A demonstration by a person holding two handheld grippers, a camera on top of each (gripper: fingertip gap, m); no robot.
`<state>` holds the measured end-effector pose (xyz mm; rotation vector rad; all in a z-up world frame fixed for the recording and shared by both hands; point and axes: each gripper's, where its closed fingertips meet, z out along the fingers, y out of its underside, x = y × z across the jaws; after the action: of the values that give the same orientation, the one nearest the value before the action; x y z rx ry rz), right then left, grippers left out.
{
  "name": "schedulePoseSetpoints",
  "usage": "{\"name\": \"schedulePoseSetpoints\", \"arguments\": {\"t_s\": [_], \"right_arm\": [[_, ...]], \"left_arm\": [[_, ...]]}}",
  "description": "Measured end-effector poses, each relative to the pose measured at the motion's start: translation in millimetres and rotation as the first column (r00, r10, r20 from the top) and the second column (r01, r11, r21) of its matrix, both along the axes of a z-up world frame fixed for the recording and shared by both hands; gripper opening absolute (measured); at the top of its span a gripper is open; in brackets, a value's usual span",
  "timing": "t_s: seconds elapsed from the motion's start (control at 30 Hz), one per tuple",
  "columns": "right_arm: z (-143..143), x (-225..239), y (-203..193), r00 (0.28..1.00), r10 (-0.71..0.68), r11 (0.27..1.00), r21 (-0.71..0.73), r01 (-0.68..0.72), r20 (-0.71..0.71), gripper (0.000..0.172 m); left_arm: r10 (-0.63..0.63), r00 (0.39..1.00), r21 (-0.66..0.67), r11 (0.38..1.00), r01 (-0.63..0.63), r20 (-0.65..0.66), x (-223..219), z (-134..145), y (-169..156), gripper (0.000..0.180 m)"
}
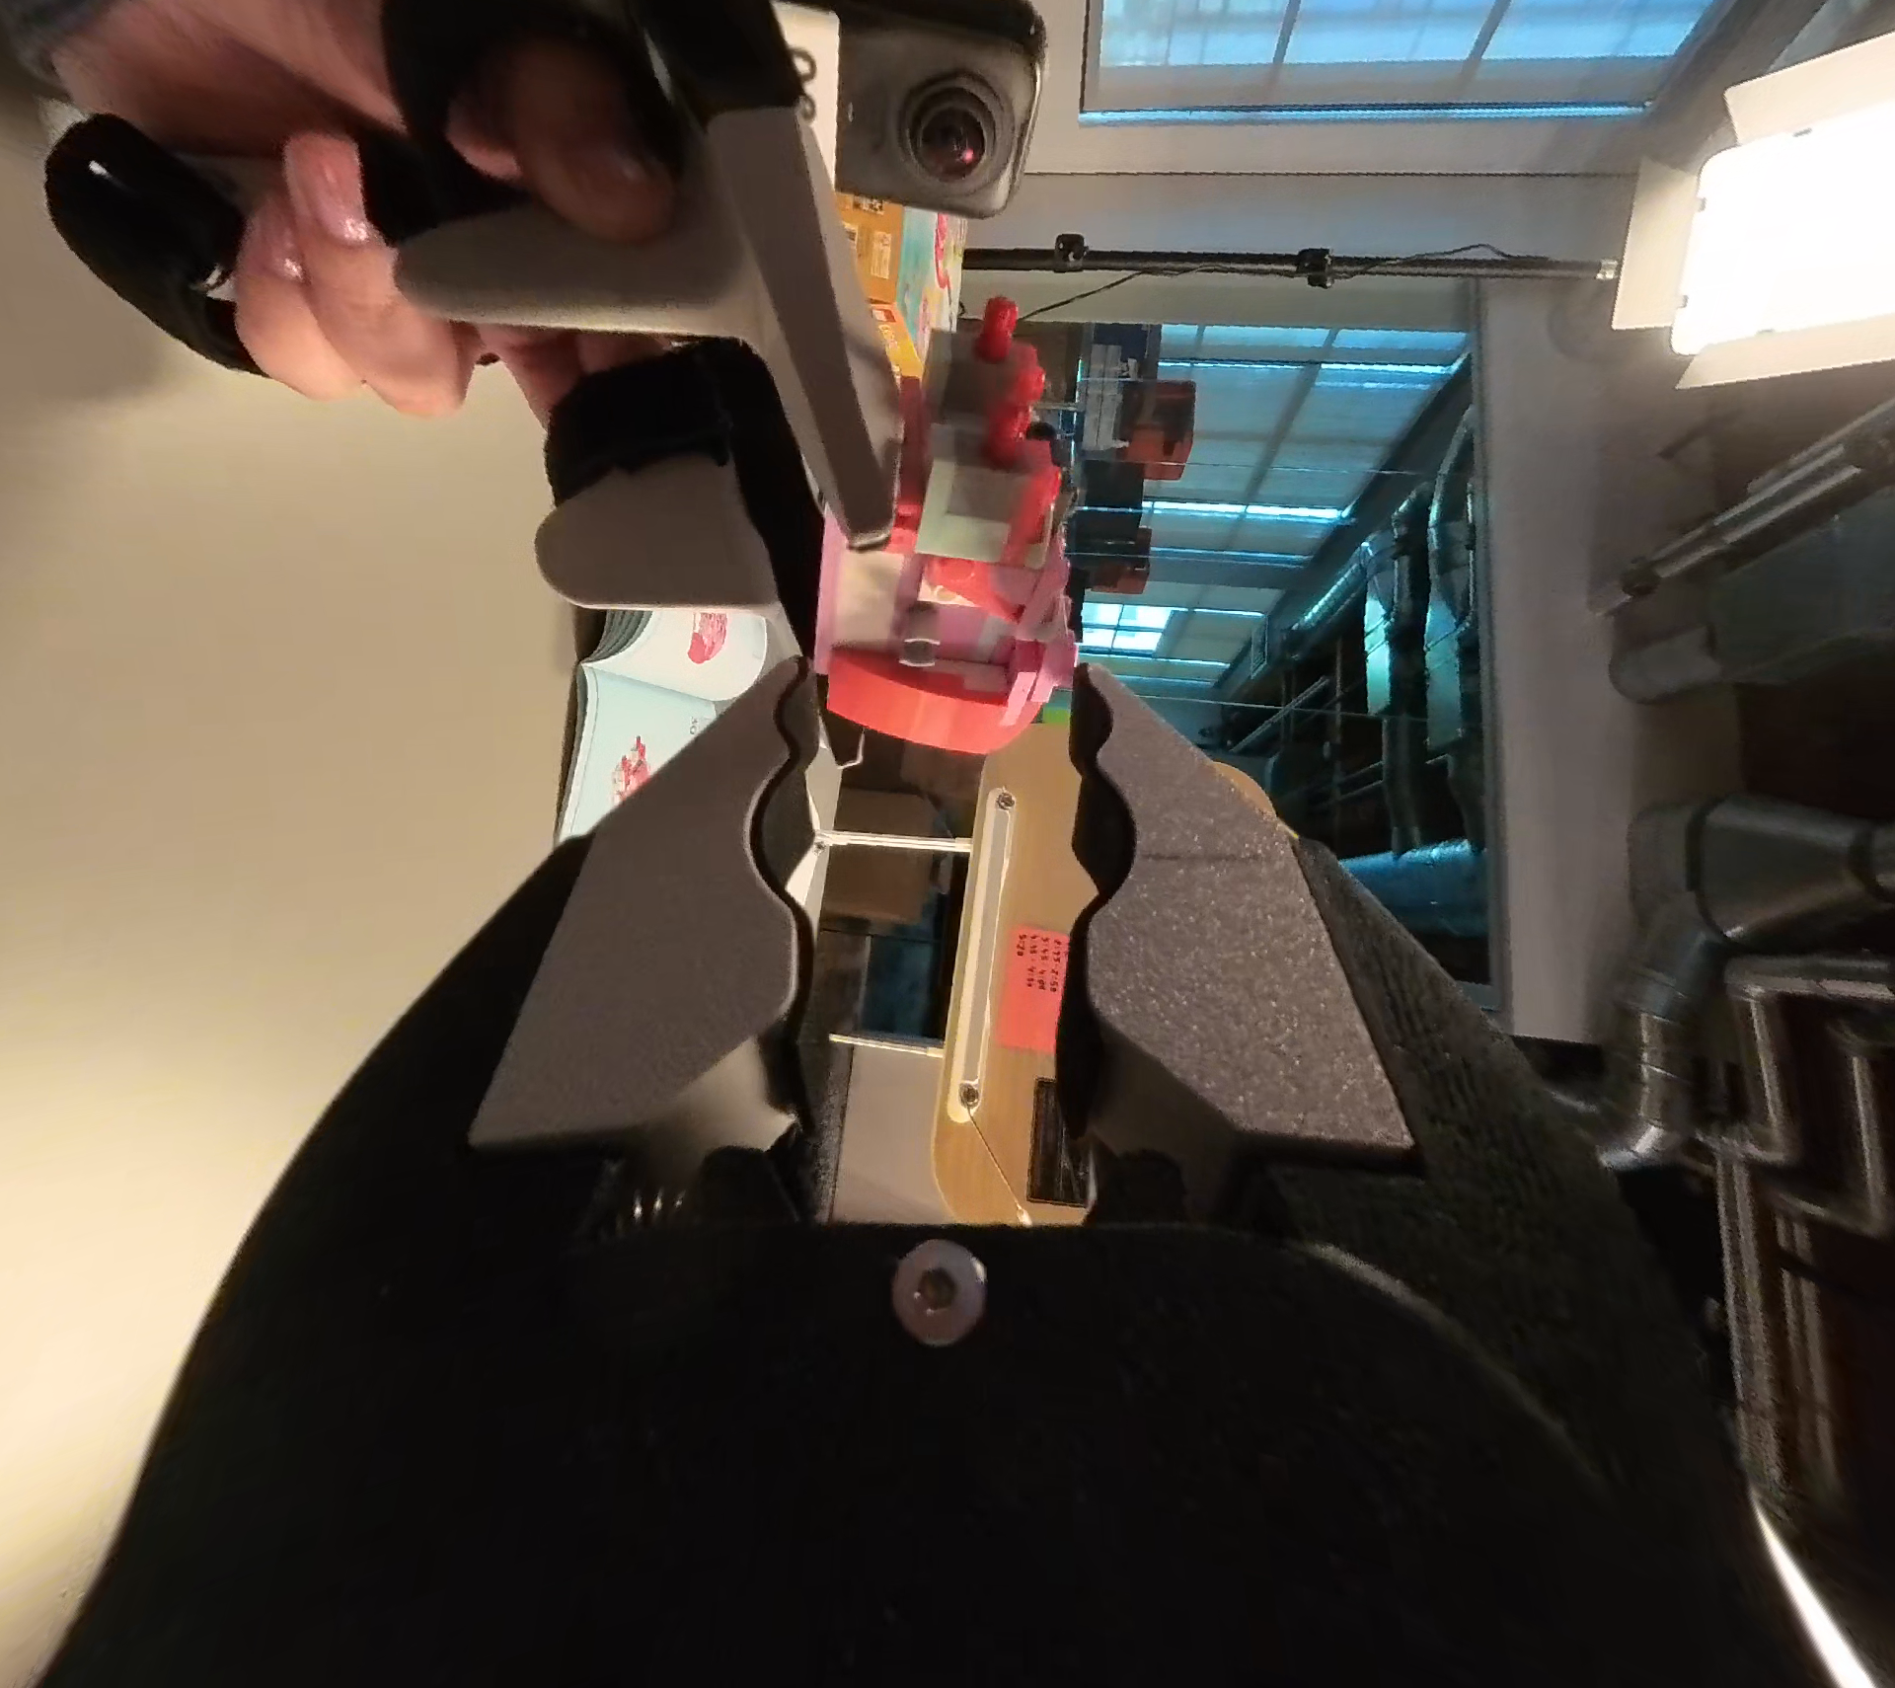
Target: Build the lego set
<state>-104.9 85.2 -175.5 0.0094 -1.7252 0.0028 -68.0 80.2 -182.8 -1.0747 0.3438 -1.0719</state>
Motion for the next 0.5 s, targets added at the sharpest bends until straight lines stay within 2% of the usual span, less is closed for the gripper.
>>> {"name": "schedulePoseSetpoints", "arguments": {"t_s": [0.33,0.5], "right_arm": [[-3.4,1.4,1.7,0.998,0.002,0.999,-0.046,0.001,0.064,0.046],[-6.4,4.3,3.0,0.993,0.003,0.999,-0.042,0.002,0.115,0.045]], "left_arm": [[-0.008,1.0,-0.027,1.0,0.008,-0.005,1.2,-2.3,1.5,0.069],[-0.01,0.999,-0.049,0.999,0.008,-0.049,5.0,-6.7,3.1,0.069]]}}
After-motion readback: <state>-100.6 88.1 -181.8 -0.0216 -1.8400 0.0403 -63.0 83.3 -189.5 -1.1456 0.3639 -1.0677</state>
